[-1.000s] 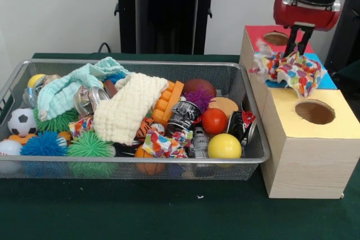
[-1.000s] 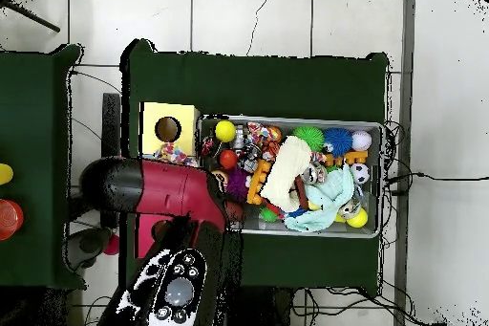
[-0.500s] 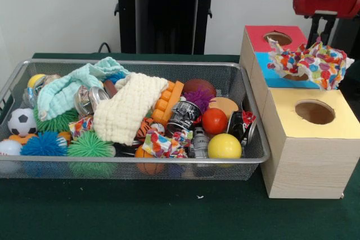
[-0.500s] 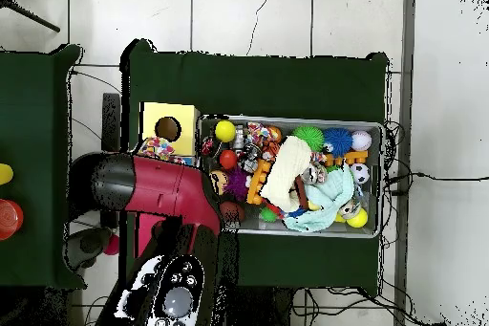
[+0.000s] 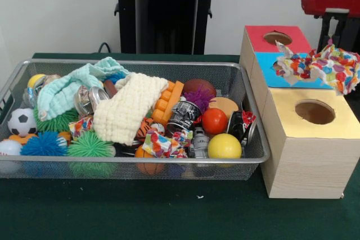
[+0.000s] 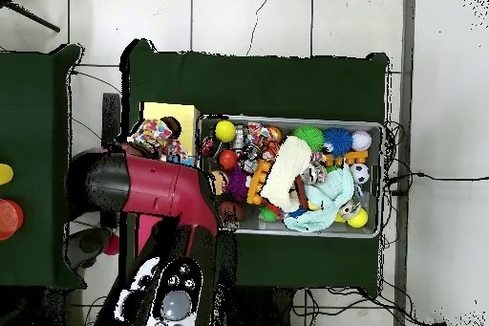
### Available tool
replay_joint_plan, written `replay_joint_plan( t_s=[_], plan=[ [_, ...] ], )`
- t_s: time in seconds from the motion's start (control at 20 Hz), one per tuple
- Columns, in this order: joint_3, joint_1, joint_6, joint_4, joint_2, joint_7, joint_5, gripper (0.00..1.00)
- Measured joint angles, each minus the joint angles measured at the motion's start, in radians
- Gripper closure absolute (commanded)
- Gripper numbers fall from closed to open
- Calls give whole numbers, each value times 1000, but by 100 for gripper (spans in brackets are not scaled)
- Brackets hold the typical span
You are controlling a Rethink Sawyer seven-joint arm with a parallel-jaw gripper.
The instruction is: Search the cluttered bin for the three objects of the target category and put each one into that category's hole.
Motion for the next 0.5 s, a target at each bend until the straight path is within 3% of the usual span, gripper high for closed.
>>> replay_joint_plan(
  t_s=[0.5],
  plan=[
    [53,-39,-163,0,51,0,0,100]
  ],
)
